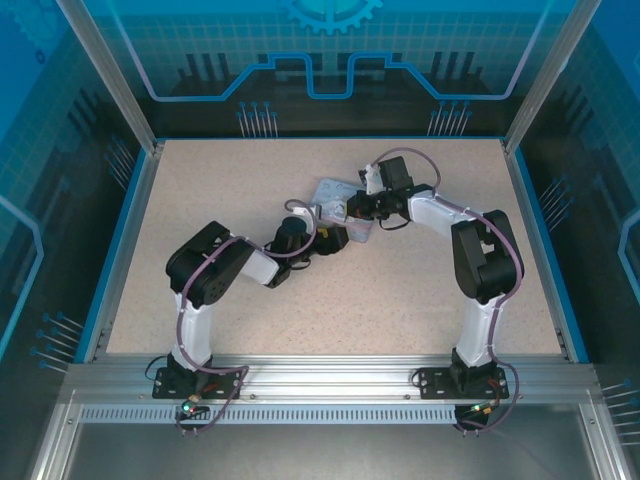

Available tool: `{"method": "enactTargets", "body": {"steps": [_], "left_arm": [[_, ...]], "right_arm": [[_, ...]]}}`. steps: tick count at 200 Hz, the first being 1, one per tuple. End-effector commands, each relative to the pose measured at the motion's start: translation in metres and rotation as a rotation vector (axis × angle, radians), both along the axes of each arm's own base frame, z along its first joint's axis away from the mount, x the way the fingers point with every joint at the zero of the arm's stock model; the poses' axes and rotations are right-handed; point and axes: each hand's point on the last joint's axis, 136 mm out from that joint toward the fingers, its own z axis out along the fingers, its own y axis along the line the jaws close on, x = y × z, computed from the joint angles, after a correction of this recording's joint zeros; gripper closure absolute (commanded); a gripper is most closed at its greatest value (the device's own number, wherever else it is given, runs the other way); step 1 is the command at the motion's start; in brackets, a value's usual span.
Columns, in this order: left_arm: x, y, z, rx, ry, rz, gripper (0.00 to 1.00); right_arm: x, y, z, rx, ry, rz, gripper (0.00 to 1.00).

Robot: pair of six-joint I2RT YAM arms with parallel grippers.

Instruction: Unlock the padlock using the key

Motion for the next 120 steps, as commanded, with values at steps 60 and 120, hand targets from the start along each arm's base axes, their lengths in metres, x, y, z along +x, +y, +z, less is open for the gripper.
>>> {"method": "enactTargets", "body": {"steps": [60,120], "left_arm": [[-0.019,-0.028,-0.033,0.012,0.127,-0.115,0.25],[-0.018,-0.036,-0.018,-0.076,0.134,-0.119,0.36]], "right_arm": [[-0.02,-0.004,-0.046,-0.079,0.148,-0.006,1.0],[-0.021,-0.001,-0.045,-0.068,0.145,-0.001,1.0]]}}
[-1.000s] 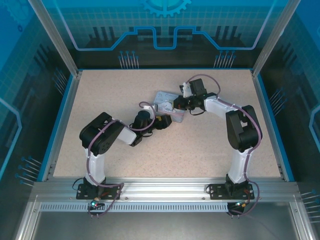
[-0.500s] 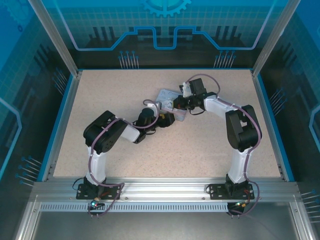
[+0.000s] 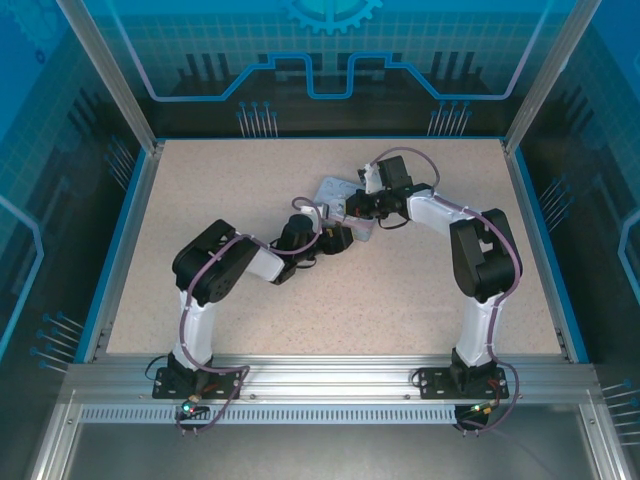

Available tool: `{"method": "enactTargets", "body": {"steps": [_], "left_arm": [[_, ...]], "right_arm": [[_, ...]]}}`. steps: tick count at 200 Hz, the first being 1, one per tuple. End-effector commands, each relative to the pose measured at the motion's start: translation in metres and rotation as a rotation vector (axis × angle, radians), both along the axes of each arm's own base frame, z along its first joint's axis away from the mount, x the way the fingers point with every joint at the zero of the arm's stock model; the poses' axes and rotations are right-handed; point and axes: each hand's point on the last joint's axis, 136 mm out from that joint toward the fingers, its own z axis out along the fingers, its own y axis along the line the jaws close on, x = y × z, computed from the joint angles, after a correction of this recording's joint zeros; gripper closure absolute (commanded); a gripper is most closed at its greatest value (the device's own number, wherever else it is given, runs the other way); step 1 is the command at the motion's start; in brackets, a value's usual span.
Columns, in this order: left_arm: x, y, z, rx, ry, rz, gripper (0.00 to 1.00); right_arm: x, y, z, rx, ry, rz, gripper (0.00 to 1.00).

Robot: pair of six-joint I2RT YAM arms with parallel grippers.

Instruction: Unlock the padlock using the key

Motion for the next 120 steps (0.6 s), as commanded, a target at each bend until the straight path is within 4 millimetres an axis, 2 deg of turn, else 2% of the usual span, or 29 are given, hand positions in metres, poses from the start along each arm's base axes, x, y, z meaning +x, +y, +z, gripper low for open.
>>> {"method": "enactTargets", "body": {"steps": [1,77,120], "left_arm": [[-0.018,-0.015,-0.015,-0.041,0.093,-0.061,0.36],[-0.012,-0.014,-0.003,-0.1,0.092,-0.015,0.37],[-0.012,-0.012,0.0,-0.153,0.112,0.012,0.43]], "right_arm": [[-0.024,-0.004,-0.044,-0.075,0.143,0.001,1.0],[-0.025,-0.003,-0.044,-0.071,0.143,0.001,1.0],[-0.025,-0.002,-0.043,-0.071,0.141,0.002,1.0]]}}
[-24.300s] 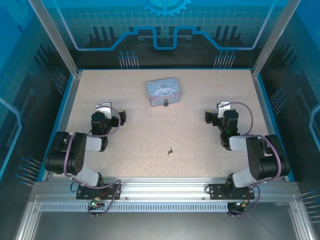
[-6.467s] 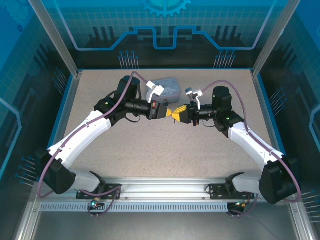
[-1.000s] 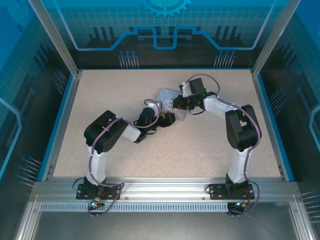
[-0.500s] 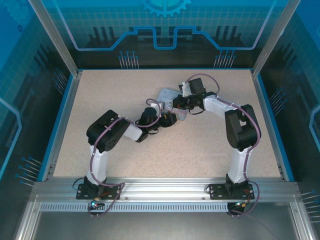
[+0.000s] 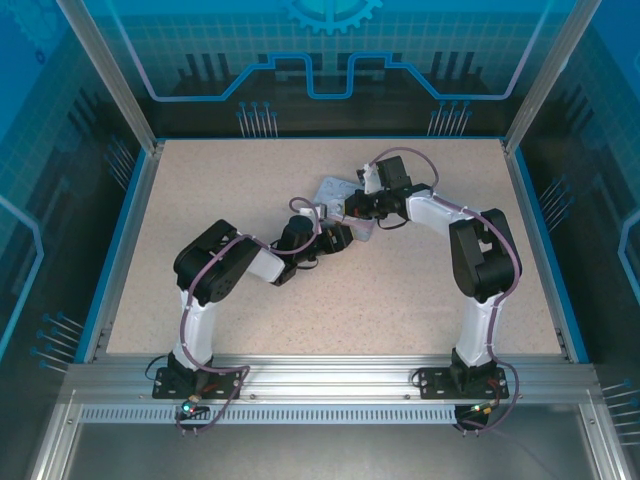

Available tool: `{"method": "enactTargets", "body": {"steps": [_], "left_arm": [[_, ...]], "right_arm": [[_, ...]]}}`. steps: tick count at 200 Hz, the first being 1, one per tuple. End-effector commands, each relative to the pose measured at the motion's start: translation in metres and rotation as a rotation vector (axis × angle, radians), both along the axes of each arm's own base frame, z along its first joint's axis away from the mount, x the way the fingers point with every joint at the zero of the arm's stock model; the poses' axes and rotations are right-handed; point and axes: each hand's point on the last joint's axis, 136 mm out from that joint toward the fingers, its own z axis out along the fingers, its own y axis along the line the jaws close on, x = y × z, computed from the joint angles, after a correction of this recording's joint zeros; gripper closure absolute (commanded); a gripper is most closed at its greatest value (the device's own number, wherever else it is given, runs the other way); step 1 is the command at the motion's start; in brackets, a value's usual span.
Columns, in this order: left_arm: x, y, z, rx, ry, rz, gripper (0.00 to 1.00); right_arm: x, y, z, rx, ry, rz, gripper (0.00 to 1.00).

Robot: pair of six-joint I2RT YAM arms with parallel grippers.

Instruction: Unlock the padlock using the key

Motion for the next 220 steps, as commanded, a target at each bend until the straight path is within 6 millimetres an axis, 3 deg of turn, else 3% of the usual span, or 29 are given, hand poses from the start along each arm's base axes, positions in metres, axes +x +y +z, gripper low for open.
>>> {"method": "enactTargets", "body": {"steps": [1,117,220], "left_arm": [[-0.01,-0.009,-0.002,-0.059,0.029,-0.025,0.43],[-0.01,-0.006,0.01,-0.156,0.052,0.029,0.44],[-0.002,-0.002,0.011,-0.166,0.051,0.083,0.52]], "right_arm": [[-0.024,-0.004,-0.043,-0.073,0.143,-0.003,1.0],[-0.025,-0.005,-0.046,-0.077,0.155,-0.004,1.0],[-0.026,-0.003,-0.047,-0.075,0.157,0.001,1.0]]}}
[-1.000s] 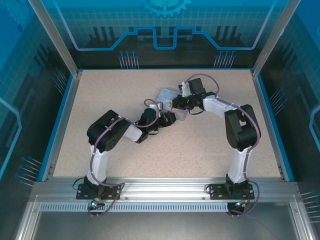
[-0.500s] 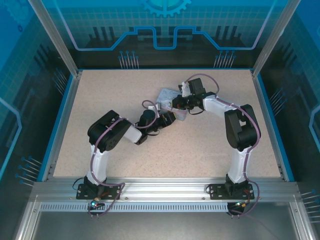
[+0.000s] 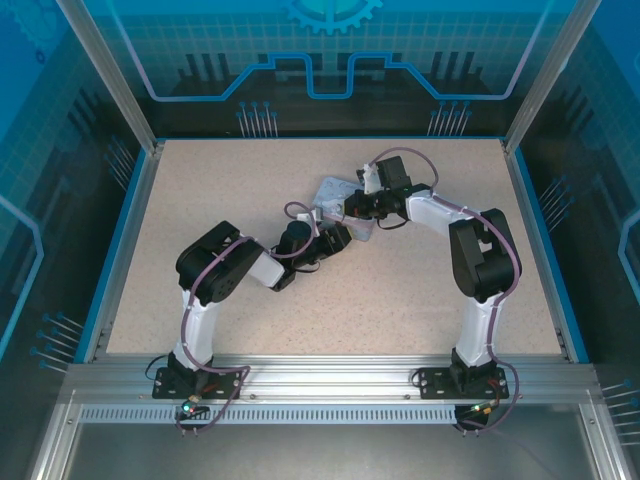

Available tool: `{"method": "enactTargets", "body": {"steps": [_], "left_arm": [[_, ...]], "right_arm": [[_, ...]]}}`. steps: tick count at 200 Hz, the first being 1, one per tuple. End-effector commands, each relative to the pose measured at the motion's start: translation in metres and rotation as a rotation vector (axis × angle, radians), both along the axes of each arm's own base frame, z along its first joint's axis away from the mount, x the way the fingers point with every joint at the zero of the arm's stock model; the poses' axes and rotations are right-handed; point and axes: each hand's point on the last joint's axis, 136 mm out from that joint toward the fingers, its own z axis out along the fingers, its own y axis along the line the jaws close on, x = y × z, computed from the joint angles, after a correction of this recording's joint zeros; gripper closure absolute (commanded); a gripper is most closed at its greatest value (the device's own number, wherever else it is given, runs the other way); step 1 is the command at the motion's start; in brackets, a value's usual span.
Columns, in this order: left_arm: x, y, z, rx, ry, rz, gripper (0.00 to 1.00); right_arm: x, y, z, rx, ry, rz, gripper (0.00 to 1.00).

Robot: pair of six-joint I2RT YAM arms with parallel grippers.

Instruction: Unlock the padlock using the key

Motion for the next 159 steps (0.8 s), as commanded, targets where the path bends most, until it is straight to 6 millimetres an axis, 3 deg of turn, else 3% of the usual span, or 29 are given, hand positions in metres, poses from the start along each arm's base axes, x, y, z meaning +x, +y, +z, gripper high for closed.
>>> {"method": "enactTargets", "body": {"steps": [1,56,159], "left_arm": [[0.005,0.0,0.008,-0.028,-0.029,0.035,0.53],[0.01,0.002,0.006,-0.028,-0.016,0.064,0.59],[0.013,0.0,-0.011,0.013,0.026,0.08,0.6]], "right_arm": [[-0.025,-0.004,-0.047,-0.077,0.155,-0.002,1.0],[-0.026,-0.003,-0.047,-0.077,0.156,0.001,1.0],[-0.027,-0.003,-0.048,-0.081,0.161,0.001,1.0]]}}
